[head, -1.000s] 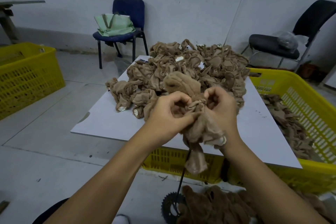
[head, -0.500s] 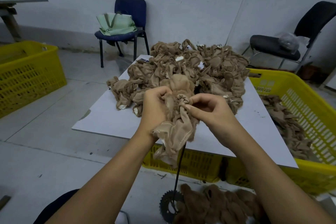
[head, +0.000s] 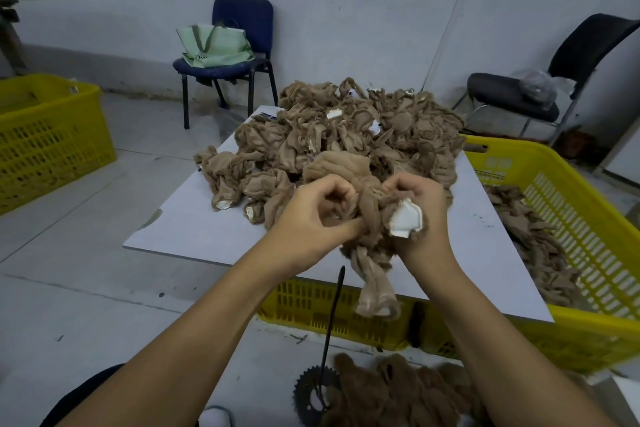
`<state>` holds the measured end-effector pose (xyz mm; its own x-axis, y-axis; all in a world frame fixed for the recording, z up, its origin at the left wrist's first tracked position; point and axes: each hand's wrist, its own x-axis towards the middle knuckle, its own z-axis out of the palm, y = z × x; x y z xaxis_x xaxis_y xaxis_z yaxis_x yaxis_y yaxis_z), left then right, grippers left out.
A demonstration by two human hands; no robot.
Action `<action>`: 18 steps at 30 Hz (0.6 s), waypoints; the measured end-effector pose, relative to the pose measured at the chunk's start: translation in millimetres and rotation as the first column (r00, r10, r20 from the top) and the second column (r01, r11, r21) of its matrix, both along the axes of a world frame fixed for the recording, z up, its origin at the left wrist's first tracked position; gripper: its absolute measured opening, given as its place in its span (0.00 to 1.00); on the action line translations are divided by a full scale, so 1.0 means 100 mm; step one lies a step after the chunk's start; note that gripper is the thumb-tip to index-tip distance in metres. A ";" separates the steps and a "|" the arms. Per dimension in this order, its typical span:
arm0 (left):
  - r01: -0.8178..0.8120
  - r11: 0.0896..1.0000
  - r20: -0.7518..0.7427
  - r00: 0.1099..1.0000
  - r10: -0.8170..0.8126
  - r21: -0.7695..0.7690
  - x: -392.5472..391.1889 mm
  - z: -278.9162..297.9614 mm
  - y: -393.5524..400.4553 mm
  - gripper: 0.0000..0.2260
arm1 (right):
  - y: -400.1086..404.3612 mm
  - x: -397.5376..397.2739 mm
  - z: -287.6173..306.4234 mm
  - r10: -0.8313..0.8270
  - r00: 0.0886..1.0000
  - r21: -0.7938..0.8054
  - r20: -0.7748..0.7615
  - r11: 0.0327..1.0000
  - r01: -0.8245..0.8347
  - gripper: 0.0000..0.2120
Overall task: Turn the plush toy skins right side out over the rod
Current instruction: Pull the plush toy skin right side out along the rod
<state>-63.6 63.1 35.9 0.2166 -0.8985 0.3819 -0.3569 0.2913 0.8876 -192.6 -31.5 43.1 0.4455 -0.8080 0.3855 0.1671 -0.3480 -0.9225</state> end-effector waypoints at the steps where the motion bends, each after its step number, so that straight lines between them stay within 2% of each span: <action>1: -0.043 0.998 0.019 0.999 0.044 -0.044 0.01 0.01 0.00 0.09 | 0.04 0.00 -0.02 0.015 1.000 -0.032 0.012 0.999 -0.015 0.10; 3: -0.114 0.986 0.028 0.993 0.118 -0.124 0.05 0.04 -0.02 0.07 | 0.09 -0.01 -0.03 0.071 0.997 -0.089 0.010 0.994 -0.070 0.12; 5: -0.136 0.976 0.009 0.990 0.139 -0.168 0.10 0.05 -0.02 0.06 | 0.10 -0.02 -0.03 0.123 0.990 -0.100 -0.070 0.987 -0.129 0.04; 6: -0.139 0.975 0.003 0.990 0.142 -0.174 0.11 0.06 -0.03 0.06 | 0.09 -0.03 -0.03 0.141 0.984 -0.083 -0.112 0.985 -0.151 0.04; 10: -0.167 0.963 0.077 0.979 0.187 -0.211 0.12 0.09 -0.02 0.07 | 0.02 -0.03 -0.06 0.252 0.964 0.021 -0.088 0.968 -0.251 0.13; 13: -0.244 0.942 0.039 0.965 0.260 -0.232 0.15 0.08 -0.05 0.14 | 0.01 -0.02 -0.06 0.368 0.924 0.068 -0.106 0.930 -0.362 0.13; 18: -0.345 0.922 0.074 0.929 0.362 -0.175 0.14 0.02 -0.12 0.21 | 0.04 0.05 -0.12 0.203 0.970 -0.018 -0.135 0.978 -0.207 0.10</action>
<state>-49.9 50.9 38.3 0.4614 -0.6976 0.5482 -0.5487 0.2613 0.7942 -188.1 -27.4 31.4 0.6487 -0.6827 0.3363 0.1155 -0.3485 -0.9302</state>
